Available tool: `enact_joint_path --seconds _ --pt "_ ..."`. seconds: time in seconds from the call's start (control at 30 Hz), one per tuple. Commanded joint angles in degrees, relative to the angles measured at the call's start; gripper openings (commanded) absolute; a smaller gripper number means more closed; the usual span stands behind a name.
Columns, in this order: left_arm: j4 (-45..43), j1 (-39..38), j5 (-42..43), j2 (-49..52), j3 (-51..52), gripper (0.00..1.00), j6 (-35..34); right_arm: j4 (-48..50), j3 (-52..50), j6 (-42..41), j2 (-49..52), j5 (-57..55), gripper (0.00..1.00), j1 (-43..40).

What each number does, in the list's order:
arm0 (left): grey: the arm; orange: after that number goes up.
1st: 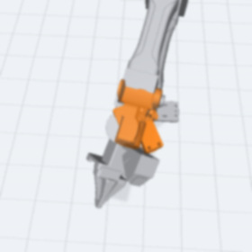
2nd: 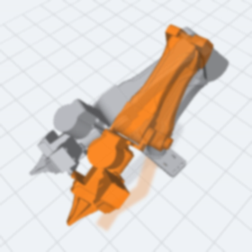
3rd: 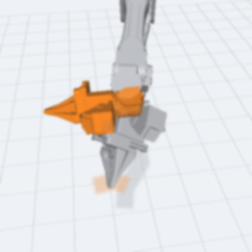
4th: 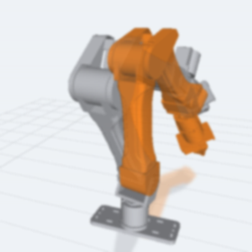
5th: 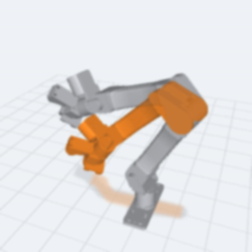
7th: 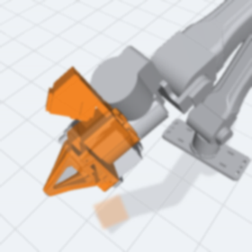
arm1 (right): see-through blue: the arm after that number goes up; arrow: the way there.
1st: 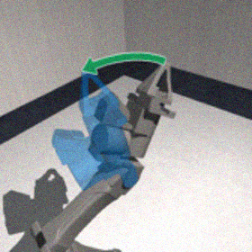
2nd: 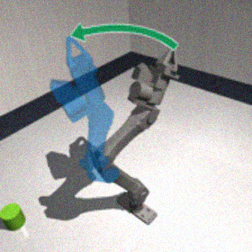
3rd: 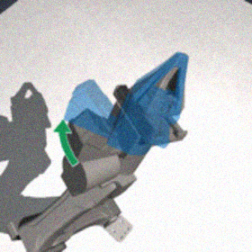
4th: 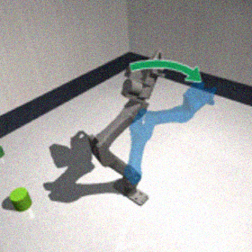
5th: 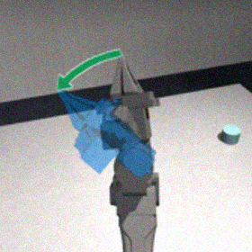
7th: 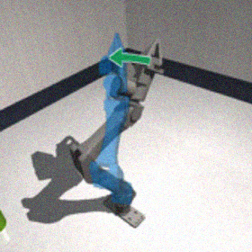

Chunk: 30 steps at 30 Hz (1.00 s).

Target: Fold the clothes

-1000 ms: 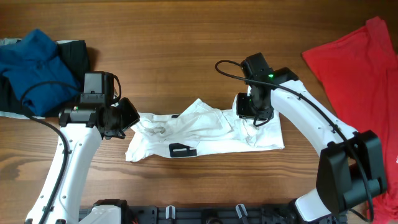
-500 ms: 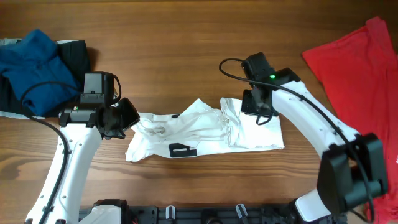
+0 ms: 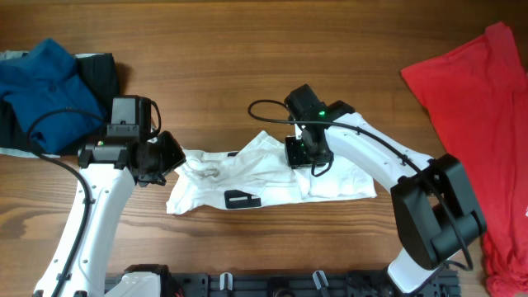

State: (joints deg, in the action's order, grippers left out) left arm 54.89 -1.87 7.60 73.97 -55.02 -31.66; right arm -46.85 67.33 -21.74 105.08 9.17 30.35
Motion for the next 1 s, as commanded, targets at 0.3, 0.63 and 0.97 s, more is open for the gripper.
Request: enact_joint_path --seconds 0.3,0.63,0.97 --pt "1.36 -0.24 -0.15 0.39 2.80 0.62 -0.09 -4.42 0.70 -4.28 -18.14 -10.27 0.41 -2.45" --pt "-12.90 -0.26 0.11 9.14 11.69 0.68 2.97 -7.43 0.59 -4.35 -20.87 -11.13 0.44 -5.27" --pt "-17.70 -0.24 3.96 19.71 11.67 0.64 6.01 -8.31 0.59 -4.35 -20.87 -11.19 0.43 -5.27"
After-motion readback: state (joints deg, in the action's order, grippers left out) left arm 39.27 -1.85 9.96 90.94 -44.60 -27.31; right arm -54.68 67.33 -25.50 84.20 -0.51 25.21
